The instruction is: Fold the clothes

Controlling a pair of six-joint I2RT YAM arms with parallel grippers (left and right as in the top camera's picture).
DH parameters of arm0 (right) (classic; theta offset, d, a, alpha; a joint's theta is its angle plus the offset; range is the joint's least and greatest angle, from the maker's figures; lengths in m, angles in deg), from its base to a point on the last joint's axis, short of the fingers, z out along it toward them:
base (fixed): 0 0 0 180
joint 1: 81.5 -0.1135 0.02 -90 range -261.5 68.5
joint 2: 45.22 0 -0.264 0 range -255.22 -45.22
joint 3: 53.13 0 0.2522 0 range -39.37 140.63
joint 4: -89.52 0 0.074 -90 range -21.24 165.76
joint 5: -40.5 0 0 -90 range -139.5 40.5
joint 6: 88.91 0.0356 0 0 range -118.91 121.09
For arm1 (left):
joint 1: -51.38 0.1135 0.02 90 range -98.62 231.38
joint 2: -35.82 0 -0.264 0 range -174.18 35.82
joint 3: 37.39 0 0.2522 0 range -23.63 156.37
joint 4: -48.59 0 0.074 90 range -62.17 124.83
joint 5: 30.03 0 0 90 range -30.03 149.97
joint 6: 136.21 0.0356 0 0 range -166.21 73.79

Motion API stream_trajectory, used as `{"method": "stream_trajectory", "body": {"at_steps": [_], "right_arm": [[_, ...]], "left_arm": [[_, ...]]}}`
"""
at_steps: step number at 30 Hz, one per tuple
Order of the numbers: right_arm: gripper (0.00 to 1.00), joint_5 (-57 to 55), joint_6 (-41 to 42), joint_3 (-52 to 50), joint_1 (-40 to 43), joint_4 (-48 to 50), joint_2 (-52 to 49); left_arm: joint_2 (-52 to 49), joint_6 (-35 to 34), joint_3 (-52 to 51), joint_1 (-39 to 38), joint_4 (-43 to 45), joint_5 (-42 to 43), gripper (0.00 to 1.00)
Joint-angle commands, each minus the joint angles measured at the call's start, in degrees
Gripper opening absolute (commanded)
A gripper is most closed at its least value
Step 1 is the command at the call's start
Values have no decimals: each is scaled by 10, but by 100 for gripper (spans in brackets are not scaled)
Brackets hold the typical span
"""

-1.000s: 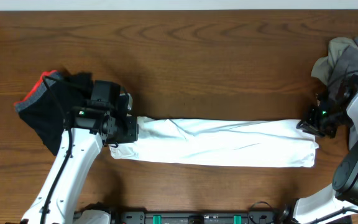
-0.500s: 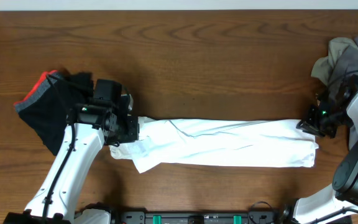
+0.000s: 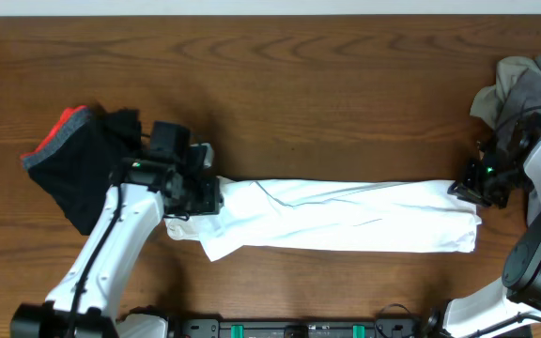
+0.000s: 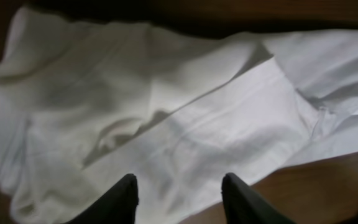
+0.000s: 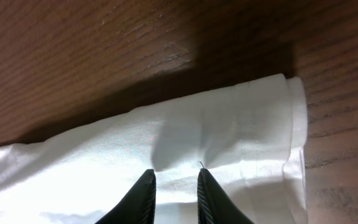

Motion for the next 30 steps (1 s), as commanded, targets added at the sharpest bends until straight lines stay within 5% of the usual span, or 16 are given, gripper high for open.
{"method": "stream_trajectory", "body": {"at_steps": [1,22,30], "right_arm": [[21,1,-6,-3,-5,-1,2],[22,1,-6,-3,-5,-2,2],[22,0,-6,-3,-5,-2,2]], "left_arm": [[-27,45,-6,-26,33,15,50],[-144,-38,-6,-99,218,45,55],[-144,-38,-6,-99,214,45,13]]}}
